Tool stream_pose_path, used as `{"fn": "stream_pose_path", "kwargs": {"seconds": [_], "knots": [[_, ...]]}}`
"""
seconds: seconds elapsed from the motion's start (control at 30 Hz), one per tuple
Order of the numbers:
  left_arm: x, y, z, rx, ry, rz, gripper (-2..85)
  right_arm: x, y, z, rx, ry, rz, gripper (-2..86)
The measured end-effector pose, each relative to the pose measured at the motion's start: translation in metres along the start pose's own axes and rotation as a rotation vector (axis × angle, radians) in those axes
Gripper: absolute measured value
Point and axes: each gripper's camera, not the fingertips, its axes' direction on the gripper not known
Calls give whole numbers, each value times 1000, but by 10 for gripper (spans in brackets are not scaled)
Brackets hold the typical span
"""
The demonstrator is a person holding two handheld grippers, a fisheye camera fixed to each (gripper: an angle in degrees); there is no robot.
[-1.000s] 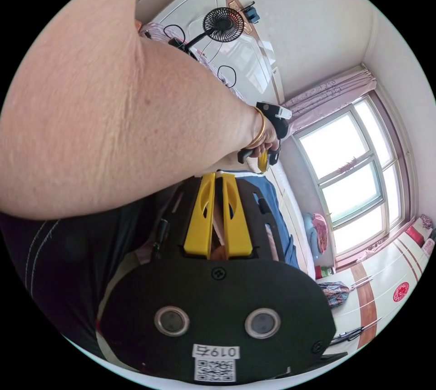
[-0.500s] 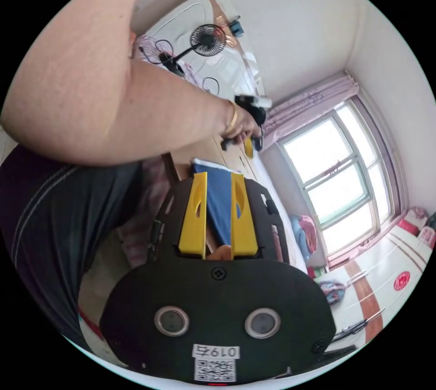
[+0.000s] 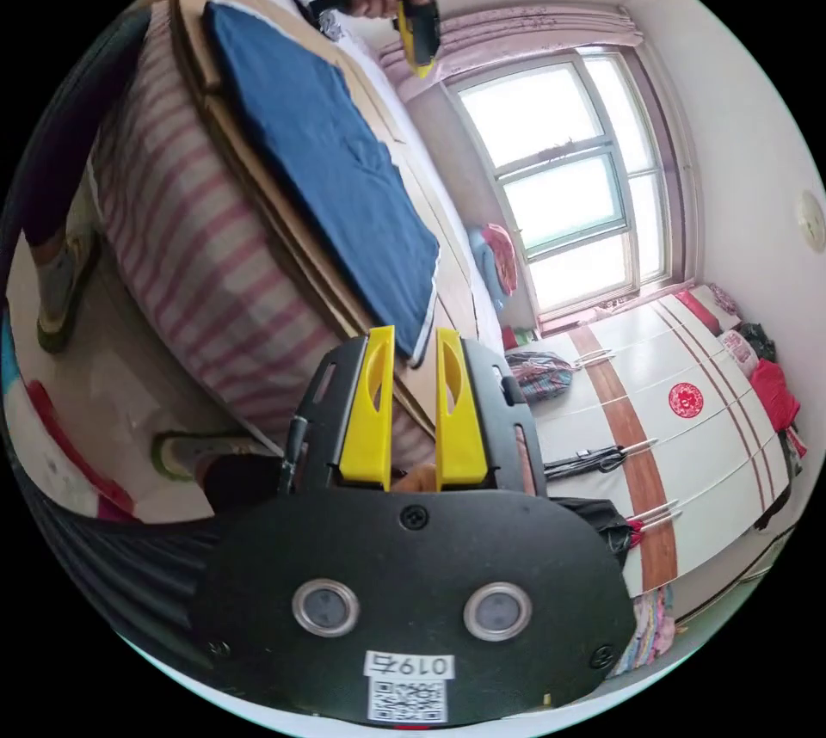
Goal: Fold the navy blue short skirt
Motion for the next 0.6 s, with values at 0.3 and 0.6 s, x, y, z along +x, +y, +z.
{"fn": "stream_pose_path", "kwargs": {"seconds": [0.3, 0.6], "knots": [[147, -92, 97, -111, 144, 24, 7, 43, 35, 36, 103, -23, -133, 79], [238, -221, 187, -257, 24, 21, 14, 77, 55, 59, 191, -70, -213, 72]]}}
